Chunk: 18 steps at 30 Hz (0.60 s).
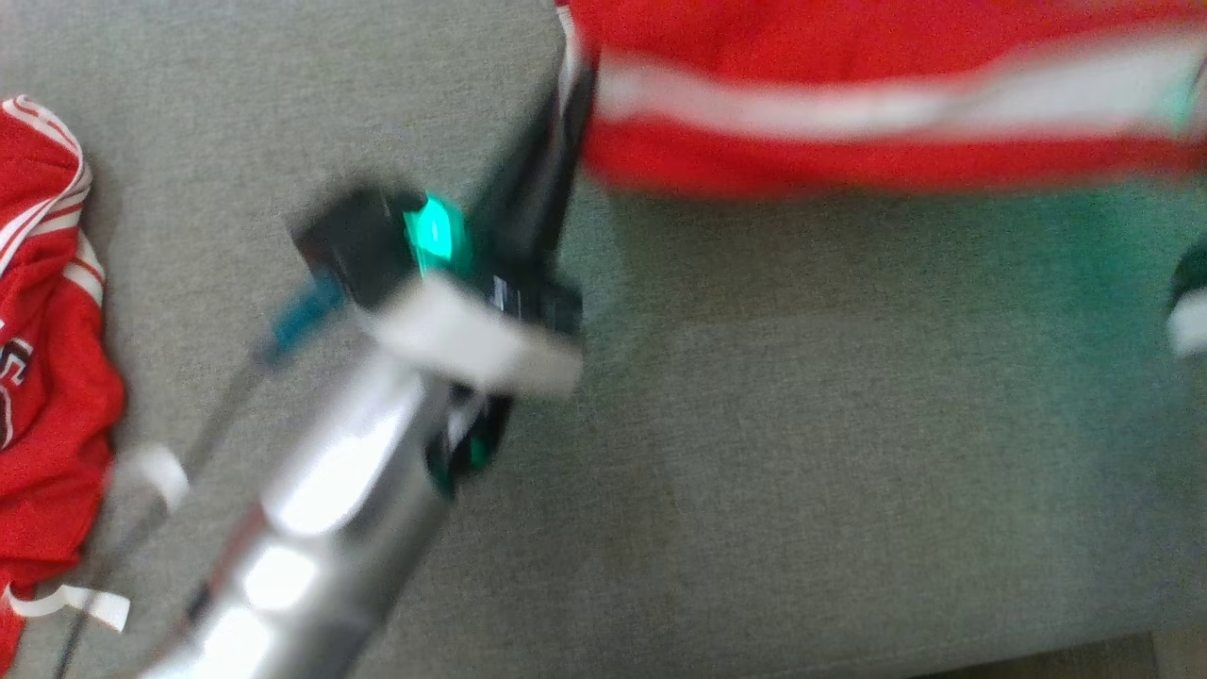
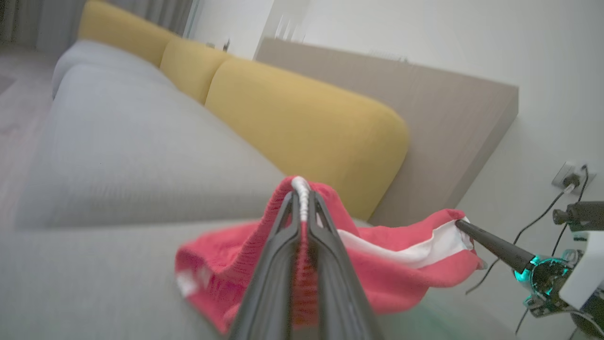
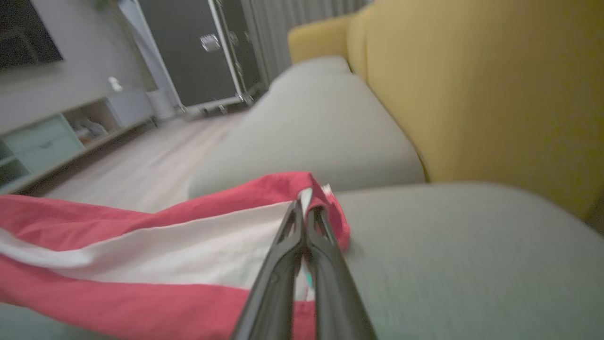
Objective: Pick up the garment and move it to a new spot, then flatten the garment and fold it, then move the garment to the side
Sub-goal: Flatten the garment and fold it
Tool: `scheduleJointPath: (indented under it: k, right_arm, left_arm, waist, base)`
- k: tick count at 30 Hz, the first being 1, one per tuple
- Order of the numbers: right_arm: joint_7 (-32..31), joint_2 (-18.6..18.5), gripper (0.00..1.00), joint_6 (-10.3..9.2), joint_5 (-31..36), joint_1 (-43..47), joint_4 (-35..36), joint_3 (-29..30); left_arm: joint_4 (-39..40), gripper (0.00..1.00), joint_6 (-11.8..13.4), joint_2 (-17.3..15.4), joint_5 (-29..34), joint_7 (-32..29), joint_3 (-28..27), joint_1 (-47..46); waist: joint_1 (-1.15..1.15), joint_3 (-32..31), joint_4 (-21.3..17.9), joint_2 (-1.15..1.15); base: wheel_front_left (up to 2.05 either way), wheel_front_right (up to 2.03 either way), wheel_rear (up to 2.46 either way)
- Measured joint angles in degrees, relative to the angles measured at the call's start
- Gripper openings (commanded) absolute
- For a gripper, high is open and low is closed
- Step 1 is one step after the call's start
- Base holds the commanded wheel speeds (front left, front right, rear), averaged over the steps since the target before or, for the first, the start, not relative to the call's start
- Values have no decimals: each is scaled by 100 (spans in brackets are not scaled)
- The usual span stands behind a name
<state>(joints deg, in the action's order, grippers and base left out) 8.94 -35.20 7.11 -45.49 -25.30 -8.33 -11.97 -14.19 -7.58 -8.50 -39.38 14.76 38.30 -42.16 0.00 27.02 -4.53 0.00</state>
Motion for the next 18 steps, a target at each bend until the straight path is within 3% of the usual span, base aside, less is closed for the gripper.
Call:
scheduleJointPath:
  k: [5, 6, 7, 8, 12, 18]
  right_arm:
    - [22, 636, 0, 0, 417, 1103, -193, 162]
    - [41, 797, 19, 0, 476, 1275, -199, 246]
    - [66, 949, 91, 0, 514, 1443, -205, 366]
    - [66, 1057, 100, 0, 565, 1596, -203, 475]
    - [-3, 1232, 100, 0, 605, 2151, 111, 690]
    - [-158, 1181, 100, -1, 85, 2578, 951, 177]
  left_arm:
    - [-44, 0, 0, 88, 625, -5, -279, 1161]
    - [-42, 0, 0, 112, 717, -5, -349, 1280]
    - [-37, 0, 0, 142, 810, -5, -413, 1366]
    - [-22, 0, 0, 189, 872, -5, -508, 1433]
    - [23, 0, 0, 252, 1028, -5, -765, 1532]
    - [4, 0, 0, 255, 1131, -5, -1033, 1571]
  waist:
    - [0, 21, 65, 0]
    - [0, 17, 76, 0]
    - [0, 11, 92, 0]
    - [-1, 2, 112, 0]
    - [-1, -80, 189, 0]
    - [-1, -214, 258, 0]
  base:
    - [0, 0, 0]
    - [0, 0, 0]
    - [0, 0, 0]
    - [0, 0, 0]
    - [0, 0, 0]
    - [0, 0, 0]
